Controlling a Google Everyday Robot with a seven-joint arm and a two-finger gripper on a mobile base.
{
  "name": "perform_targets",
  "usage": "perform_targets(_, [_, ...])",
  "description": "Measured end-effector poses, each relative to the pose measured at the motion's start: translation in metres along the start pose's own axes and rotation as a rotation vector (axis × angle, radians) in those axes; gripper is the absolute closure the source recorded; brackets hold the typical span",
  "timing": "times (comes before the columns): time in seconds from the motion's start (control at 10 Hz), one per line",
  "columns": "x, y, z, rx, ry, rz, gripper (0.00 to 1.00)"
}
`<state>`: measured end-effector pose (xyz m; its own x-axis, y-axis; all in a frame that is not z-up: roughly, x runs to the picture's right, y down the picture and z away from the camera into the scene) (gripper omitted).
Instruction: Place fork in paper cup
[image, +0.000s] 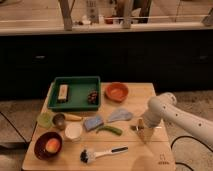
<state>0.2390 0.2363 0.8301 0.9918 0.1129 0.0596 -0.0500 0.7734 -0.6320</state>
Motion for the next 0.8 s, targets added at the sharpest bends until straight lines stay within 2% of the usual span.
perform_targets(0.4, [0.0002,-0.0003,0.0015,-0.003,-0.004,0.0,0.22])
perform_targets(0.7, [0.0009,-0.001,0.0042,0.002,-0.01,0.001,0.49])
perform_targets(0.8, [0.0006,-0.0006,0.0051,0.0,-0.015,0.002,0.62])
